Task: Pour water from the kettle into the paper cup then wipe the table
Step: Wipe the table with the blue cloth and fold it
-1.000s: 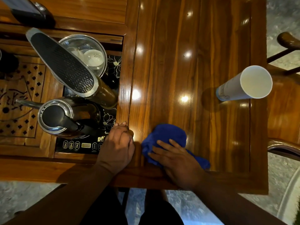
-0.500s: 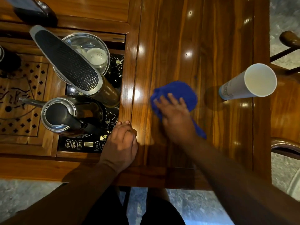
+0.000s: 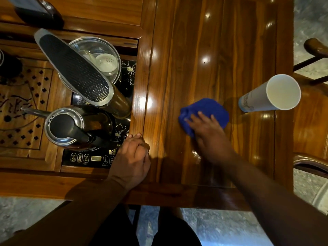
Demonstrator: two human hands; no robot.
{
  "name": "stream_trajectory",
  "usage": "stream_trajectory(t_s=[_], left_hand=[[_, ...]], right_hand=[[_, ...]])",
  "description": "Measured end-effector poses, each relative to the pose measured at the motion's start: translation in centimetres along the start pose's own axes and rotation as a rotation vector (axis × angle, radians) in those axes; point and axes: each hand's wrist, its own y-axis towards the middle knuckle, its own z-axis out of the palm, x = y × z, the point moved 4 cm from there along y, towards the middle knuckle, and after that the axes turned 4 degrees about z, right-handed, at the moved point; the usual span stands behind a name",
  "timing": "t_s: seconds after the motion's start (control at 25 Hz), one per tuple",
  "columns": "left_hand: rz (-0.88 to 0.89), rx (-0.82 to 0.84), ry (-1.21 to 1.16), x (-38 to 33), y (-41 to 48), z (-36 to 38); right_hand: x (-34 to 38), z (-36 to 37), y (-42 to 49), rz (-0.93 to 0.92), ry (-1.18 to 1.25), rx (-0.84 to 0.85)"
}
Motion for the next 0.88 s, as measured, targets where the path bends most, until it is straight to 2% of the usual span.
stream_trajectory(t_s=[0.12, 0.2, 0.36, 0.52, 0.64, 0.72, 0.88], left_hand=[[0.001, -0.002, -0.002, 0.0, 0.2, 0.1], [-0.007, 0.004, 0.008, 0.1, 0.0, 0.3], [-0.014, 0.002, 0.022, 0.3, -0.2, 0.5], [0.025, 0.058, 0.082, 0.2, 0.0, 0.2], [0.010, 0.146, 0.112, -0.1, 0.5, -0.3], [-0.021, 0.210, 0.093, -0.5, 0.9, -0.5], [-0.086, 0.369, 0.128, -1.9, 2.6, -2.1]], right_hand=[[-0.4, -2.2, 6.4, 0.178, 0.003, -0.128], [1.5, -1.9, 8.6, 0.194, 0.003, -0.158], [7.7, 2.8, 5.1, -0.114, -0.036, -0.041], [5.6, 5.8, -4.6, -0.258, -0.046, 0.139], [2.7, 5.3, -8.4, -0.183, 0.027, 0.208], [3.2, 4.3, -8.1, -0.117, 0.111, 0.231], [5.1, 0.9, -7.3, 0.062, 0.266, 0.116]])
